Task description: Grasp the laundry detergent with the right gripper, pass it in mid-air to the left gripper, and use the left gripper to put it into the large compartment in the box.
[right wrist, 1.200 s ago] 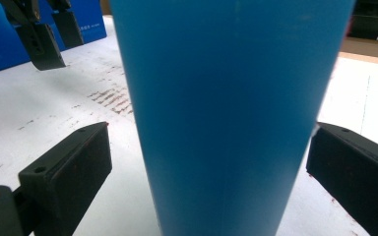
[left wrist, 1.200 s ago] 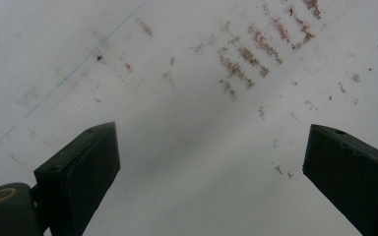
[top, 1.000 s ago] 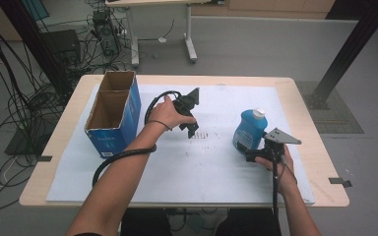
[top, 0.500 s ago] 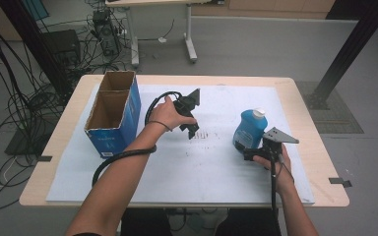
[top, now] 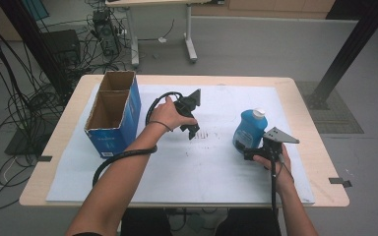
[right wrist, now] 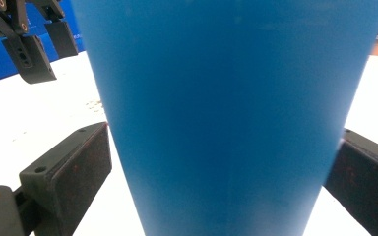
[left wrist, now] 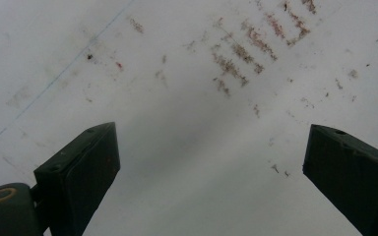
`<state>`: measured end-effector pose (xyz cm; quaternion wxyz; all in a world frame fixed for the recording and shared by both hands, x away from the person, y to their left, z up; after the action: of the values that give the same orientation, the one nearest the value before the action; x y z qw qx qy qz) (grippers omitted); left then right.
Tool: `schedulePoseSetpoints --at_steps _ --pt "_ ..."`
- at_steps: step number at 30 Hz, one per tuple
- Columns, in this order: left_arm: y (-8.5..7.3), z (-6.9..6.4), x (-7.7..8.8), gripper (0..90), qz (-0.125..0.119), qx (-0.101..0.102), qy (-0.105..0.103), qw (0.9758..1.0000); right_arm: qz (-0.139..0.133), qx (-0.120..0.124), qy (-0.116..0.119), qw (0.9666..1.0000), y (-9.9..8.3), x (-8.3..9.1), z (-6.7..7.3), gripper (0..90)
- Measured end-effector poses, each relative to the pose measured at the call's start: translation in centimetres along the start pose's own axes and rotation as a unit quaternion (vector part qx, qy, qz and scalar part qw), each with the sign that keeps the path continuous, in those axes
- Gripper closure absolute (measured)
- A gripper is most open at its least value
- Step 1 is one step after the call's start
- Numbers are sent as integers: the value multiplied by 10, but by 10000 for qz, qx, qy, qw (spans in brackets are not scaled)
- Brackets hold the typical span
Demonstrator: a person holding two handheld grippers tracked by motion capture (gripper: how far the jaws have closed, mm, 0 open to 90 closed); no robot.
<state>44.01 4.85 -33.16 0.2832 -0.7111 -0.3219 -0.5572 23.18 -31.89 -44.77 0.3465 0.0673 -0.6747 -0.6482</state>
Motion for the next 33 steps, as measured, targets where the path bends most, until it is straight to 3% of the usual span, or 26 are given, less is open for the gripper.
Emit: schedulePoseSetpoints --at_steps 33 --pt "0 -1 0 74 25 10 12 10000 -49 -3 -30 10000 0 2 0 28"
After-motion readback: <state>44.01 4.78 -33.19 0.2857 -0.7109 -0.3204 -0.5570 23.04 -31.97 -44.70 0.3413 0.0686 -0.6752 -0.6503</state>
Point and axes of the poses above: each handheld gripper's, and its own axes: x roughly backward along the jaws, y roughly out of its top, z roughly to its left, the point moved 4 cm from there along -x, roughly forward along the jaws, and after that the axes turned 4 degrees about -y, right-handed, at the moved point
